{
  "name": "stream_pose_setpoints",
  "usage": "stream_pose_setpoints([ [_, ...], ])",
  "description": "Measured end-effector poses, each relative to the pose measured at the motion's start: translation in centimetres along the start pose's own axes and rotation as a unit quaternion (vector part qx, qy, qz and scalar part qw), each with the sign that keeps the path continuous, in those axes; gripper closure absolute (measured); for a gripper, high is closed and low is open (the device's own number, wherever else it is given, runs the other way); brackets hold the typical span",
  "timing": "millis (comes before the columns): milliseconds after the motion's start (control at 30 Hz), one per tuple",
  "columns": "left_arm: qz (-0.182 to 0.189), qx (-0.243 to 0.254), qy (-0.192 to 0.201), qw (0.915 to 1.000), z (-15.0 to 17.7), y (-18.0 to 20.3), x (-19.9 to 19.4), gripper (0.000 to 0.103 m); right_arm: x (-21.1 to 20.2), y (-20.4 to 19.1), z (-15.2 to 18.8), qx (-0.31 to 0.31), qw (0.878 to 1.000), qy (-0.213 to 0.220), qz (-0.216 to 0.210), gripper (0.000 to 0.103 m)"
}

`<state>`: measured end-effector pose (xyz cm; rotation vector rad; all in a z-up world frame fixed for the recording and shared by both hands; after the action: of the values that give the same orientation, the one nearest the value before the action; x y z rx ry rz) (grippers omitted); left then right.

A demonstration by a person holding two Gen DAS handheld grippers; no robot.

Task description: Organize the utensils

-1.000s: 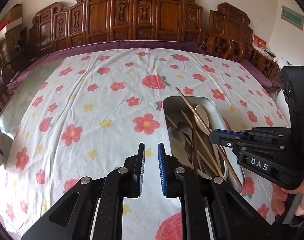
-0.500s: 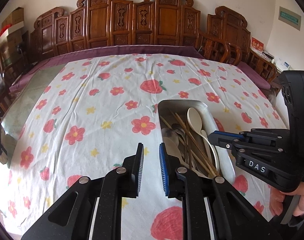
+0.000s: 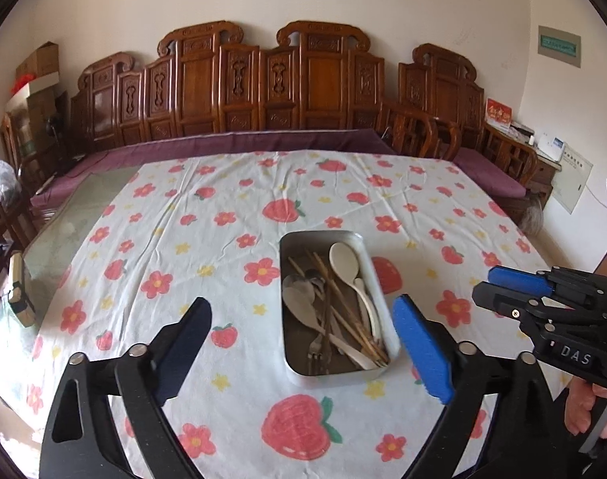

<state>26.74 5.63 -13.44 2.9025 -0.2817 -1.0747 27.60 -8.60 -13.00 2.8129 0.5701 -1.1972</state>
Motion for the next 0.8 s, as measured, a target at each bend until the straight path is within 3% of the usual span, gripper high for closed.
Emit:
stream_pose_setpoints([
  [33,0.0,0.0,0.002,1.0,0.0,0.3,-0.4,0.01,-0.9,0.4,0.3,0.003,1.0,0.006,0.003,0.054],
  [200,-0.013,0.014,0.023,0.9996,-0.2,2.2,-3.0,0.008,-5.3,2.3,1.0,0.022,0.998,0.044,0.033,0.015],
  [267,-0.018,0.016,0.034,0.9991,-0.5,3.0,-4.3,0.008,-6.8,2.8,1.1,0.026,0.997,0.059,0.044,0.007],
  [567,-0.017,0.019,0.082,0.9963,-2.2,6.0,-9.3,0.008,-13.4,4.1,0.2,0.037,0.99,0.115,0.074,0.003],
  [800,-0.023,0.029,0.108,0.9935,-3.2,7.8,-12.4,0.008,-17.6,3.8,-0.9,0.04,0.984,0.16,0.07,0.003],
])
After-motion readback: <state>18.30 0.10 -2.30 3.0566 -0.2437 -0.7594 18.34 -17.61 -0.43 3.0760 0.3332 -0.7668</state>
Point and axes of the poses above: each gripper's, at about its wrist camera, not at the fingertips, and x roughly the way its jaws point, y to its right, z to its underside, the point moved 9 cm from there along x, roughly the way its jaws point, and after that the axes turned 6 degrees about z, right-handed, at the moved point
